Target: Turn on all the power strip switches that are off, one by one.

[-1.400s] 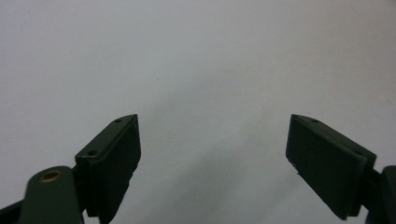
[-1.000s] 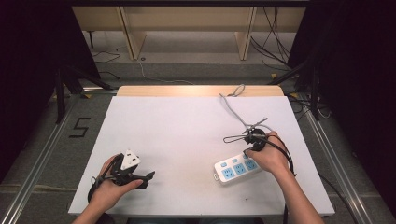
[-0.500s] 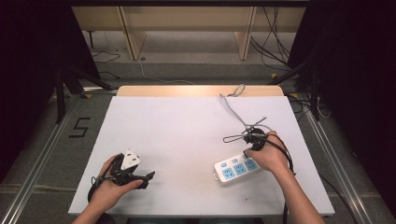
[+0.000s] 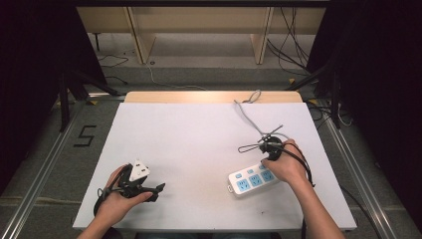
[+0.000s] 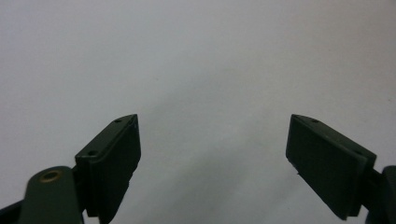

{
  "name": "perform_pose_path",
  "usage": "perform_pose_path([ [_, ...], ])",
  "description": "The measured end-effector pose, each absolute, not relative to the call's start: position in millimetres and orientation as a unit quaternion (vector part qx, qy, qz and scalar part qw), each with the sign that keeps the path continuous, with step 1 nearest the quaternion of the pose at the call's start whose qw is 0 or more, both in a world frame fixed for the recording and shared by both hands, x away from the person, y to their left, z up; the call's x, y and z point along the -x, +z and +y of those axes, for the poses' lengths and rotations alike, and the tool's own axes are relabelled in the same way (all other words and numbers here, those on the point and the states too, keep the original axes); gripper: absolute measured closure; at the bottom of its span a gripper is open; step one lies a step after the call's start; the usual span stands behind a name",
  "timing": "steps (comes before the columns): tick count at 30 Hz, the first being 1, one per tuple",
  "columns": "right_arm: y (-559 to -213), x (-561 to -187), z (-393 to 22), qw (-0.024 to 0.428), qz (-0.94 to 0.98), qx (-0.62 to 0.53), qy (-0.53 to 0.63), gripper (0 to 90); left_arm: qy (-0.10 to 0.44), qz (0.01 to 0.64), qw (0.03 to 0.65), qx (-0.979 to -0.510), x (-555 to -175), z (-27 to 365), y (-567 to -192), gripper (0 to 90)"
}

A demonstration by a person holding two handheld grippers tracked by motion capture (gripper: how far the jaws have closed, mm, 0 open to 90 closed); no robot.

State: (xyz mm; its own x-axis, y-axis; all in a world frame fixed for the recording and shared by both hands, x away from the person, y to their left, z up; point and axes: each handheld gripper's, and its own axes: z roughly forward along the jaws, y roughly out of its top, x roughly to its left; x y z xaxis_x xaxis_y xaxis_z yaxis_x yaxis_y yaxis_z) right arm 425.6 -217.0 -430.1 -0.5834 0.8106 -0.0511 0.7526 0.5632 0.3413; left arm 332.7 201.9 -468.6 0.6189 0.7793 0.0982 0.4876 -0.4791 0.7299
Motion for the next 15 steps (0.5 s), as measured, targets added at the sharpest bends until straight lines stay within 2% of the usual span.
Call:
perform_pose_path([
  [6, -430.2, -424.7, -214.7, 0.111, 0.88, -0.44, 0.138, 90.0, 0.214, 0.381, 0.342, -0.832, -333.3, 201.6, -468.9, 18.0],
  [15, -428.5, -424.9, -218.8, 0.099, 0.878, -0.442, 0.153, 90.0, 0.214, 0.382, 0.341, -0.832, -333.6, 201.8, -469.3, 18.0],
])
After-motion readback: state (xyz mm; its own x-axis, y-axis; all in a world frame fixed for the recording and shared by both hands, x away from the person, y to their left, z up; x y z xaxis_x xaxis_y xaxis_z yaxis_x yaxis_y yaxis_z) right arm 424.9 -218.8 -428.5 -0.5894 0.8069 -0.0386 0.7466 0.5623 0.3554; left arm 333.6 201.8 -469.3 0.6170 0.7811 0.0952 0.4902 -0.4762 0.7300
